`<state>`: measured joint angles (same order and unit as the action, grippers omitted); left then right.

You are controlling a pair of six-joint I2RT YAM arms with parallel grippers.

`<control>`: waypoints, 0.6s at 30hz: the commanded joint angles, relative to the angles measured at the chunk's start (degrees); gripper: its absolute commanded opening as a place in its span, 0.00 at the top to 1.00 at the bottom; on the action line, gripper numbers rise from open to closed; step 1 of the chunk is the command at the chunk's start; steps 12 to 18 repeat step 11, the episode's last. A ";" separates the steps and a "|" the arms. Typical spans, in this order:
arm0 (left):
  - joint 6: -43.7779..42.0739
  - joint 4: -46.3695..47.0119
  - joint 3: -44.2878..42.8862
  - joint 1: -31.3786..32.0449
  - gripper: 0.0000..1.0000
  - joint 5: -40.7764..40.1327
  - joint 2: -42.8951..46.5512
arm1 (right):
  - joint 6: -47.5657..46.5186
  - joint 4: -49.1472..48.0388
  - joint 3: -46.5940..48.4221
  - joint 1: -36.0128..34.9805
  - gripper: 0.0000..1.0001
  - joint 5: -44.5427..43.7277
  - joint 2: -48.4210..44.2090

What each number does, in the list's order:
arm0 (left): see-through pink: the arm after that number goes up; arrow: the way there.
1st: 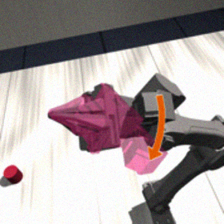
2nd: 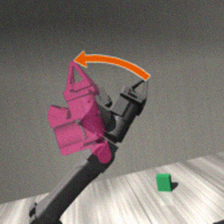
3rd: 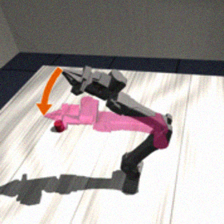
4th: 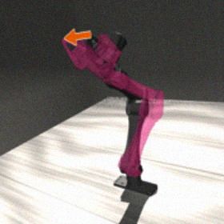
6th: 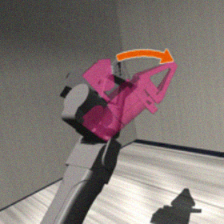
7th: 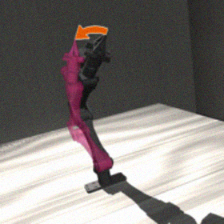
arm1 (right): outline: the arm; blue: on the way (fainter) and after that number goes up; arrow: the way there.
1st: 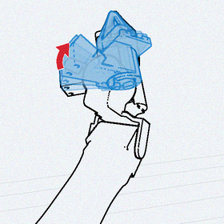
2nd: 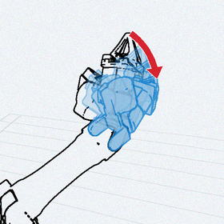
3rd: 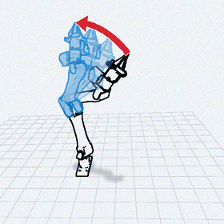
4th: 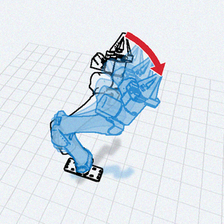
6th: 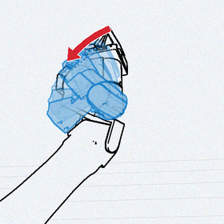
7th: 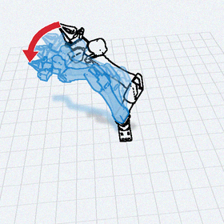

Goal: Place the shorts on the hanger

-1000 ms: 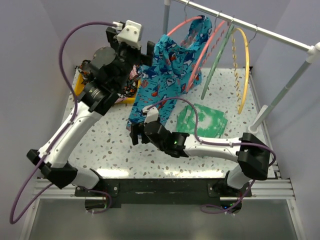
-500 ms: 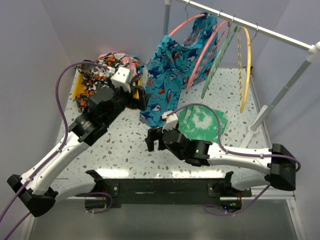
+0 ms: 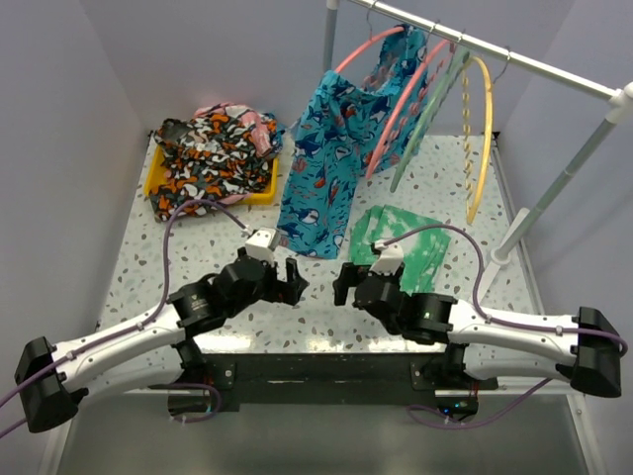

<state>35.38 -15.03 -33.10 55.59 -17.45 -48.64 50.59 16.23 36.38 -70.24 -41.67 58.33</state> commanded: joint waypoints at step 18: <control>0.75 -3.52 -1.71 0.13 0.00 -1.00 2.84 | 1.18 4.68 -3.17 -0.25 0.01 -6.93 -5.33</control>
